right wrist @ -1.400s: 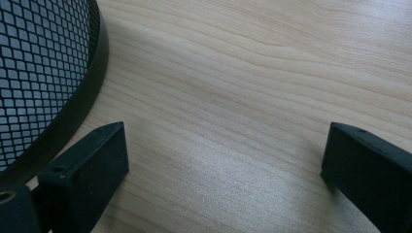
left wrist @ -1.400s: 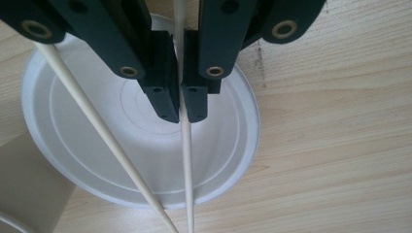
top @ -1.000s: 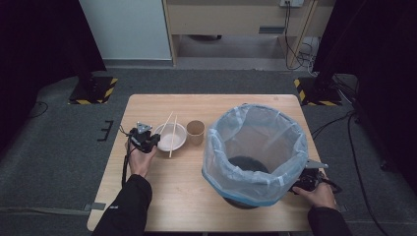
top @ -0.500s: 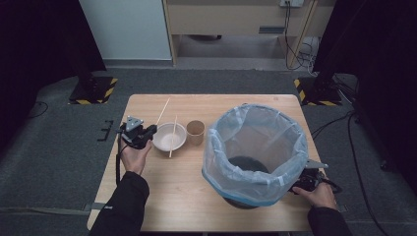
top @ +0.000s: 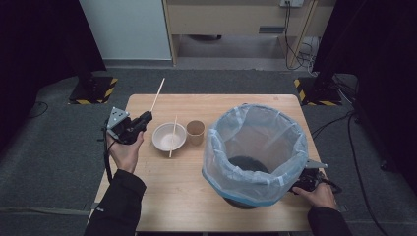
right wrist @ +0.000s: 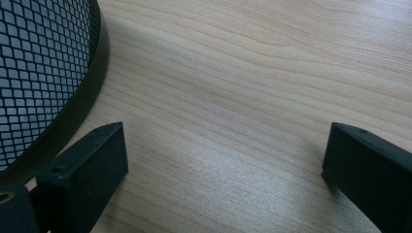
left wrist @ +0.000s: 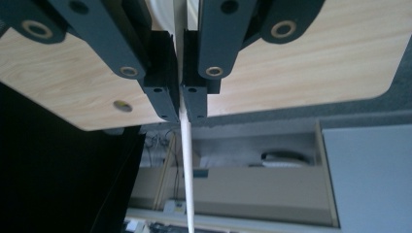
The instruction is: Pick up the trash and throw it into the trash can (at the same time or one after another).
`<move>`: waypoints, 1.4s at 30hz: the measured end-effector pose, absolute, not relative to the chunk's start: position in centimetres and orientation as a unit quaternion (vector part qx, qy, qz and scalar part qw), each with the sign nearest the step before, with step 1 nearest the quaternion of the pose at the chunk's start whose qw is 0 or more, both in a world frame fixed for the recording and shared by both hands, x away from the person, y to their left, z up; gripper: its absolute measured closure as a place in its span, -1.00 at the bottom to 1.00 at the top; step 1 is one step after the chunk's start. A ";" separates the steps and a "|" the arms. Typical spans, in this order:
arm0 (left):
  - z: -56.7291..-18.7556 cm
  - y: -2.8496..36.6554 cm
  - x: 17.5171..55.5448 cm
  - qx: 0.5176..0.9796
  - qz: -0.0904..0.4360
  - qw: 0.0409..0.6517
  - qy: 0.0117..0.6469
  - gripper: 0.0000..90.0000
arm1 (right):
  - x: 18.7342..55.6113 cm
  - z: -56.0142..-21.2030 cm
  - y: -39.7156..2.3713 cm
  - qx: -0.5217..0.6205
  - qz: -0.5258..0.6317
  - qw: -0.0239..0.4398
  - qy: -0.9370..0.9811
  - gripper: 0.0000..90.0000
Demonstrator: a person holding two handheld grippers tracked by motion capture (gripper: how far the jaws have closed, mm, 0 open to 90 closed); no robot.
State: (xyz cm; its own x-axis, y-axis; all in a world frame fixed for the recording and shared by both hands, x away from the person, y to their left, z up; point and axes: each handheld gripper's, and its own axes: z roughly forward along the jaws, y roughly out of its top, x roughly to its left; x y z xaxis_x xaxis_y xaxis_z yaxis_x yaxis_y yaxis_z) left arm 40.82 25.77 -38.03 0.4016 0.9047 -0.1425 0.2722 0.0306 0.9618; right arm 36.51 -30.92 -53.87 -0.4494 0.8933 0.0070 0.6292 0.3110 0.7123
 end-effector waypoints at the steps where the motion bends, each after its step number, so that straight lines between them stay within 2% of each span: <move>1: -37.6 25.7 40.6 0.630 0.290 0.555 0.459 0.90 | 36.5 -53.9 -30.9 0.485 0.330 0.200 0.785 -0.94; 17: -32.5 23.4 37.2 0.614 0.300 0.626 0.374 0.90 | 36.5 -53.9 -30.9 0.485 0.330 0.200 0.785 -0.94; 42: -28.3 18.9 32.7 0.612 0.279 0.691 0.263 0.90 | 36.5 -53.9 -30.9 0.485 0.330 0.200 0.785 -0.94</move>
